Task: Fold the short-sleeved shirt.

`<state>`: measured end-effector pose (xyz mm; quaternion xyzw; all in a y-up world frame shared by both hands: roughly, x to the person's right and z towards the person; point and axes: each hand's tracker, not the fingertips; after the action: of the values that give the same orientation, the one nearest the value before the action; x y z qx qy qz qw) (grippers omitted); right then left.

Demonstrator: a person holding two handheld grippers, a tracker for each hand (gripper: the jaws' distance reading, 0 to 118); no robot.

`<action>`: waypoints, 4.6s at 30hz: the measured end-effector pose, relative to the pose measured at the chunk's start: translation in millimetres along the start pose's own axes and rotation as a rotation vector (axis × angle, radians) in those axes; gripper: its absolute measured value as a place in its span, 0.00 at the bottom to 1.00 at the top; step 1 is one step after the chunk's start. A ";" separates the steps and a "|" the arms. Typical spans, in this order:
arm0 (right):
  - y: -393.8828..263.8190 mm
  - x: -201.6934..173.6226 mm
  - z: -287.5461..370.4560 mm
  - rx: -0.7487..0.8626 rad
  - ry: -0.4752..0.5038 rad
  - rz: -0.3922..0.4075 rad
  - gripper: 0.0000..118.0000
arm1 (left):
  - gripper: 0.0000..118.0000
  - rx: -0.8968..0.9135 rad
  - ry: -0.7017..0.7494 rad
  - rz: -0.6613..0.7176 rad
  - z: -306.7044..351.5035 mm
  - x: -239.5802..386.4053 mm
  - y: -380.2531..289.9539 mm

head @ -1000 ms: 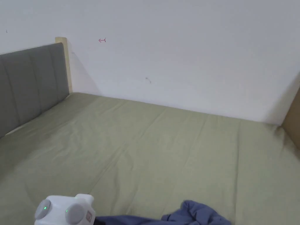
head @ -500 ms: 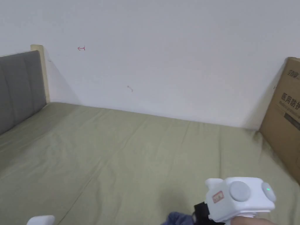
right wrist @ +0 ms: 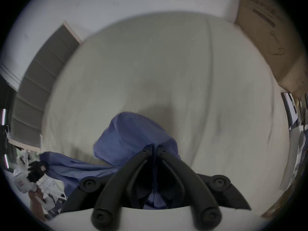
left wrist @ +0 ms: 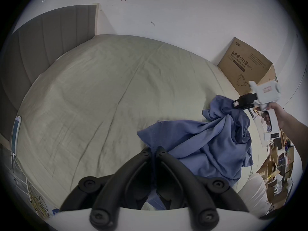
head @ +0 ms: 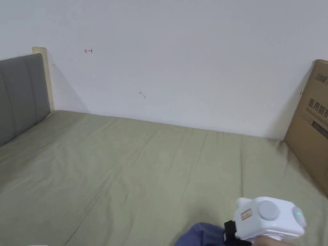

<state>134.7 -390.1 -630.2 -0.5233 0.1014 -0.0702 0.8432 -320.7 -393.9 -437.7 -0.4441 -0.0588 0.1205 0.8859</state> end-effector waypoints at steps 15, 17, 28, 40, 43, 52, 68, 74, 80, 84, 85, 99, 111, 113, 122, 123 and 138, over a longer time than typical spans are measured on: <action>1.4 95.1 283.8 0.417 0.022 -0.138 0.04 | 0.02 0.313 -0.021 -0.085 136.8 64.9 98.7; 10.8 95.8 309.9 0.458 0.013 -0.110 0.04 | 0.02 0.369 -0.054 -0.072 154.8 77.8 116.2; 104.6 71.6 404.8 0.732 -0.142 -0.020 0.04 | 0.02 0.533 -0.039 -0.061 185.3 144.0 248.6; 183.1 69.4 350.2 0.912 -0.234 -0.010 0.04 | 0.02 0.631 0.104 -0.060 101.2 171.4 323.0; 163.8 80.6 296.4 0.856 -0.261 -0.028 0.04 | 0.02 0.537 0.105 -0.058 57.4 160.0 303.1; 2.1 145.2 89.0 0.315 -0.278 -0.175 0.04 | 0.02 0.039 0.065 -0.068 -83.9 122.6 124.6; -247.3 156.2 163.6 0.108 -0.162 -0.132 0.04 | 0.02 -0.225 0.008 -0.074 11.1 55.3 -45.3; -250.4 146.6 158.1 0.107 -0.212 -0.184 0.28 | 0.37 -0.166 0.045 -0.073 14.4 60.5 -44.2; -243.1 121.3 190.5 0.302 -0.251 -0.053 0.96 | 0.96 0.069 -0.029 0.007 57.9 67.1 -31.1; -238.7 83.9 219.6 0.503 -0.271 0.028 0.98 | 0.96 0.157 -0.114 0.056 82.8 78.9 -25.3; -232.9 82.0 222.3 0.515 -0.253 0.038 0.98 | 0.95 0.170 -0.146 0.060 86.6 82.0 -25.7; -191.2 20.1 198.0 0.620 -0.008 0.101 0.01 | 0.00 0.042 -0.114 -0.105 -28.7 109.2 114.0; -161.5 25.5 128.2 0.496 0.028 0.072 0.01 | 0.96 -0.184 0.039 -0.081 -247.9 58.6 201.4; -159.6 27.5 118.8 0.466 0.056 0.032 0.01 | 0.96 -0.219 0.063 -0.159 -266.8 65.3 198.4; -166.2 25.8 91.9 0.418 0.033 0.056 0.01 | 0.80 -0.230 0.152 -0.330 -278.0 93.8 185.7; -167.6 26.3 92.9 0.413 0.039 0.050 0.01 | 0.63 -0.206 0.144 -0.320 -270.8 97.2 185.3; -85.7 112.5 151.4 0.467 -0.016 -0.092 0.01 | 0.01 0.032 -0.012 -0.297 -152.5 126.5 193.9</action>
<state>279.7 -321.8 -498.9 -0.3189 0.0520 -0.1261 0.9379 -197.7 -366.4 -684.6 -0.4157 -0.1272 -0.0084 0.9005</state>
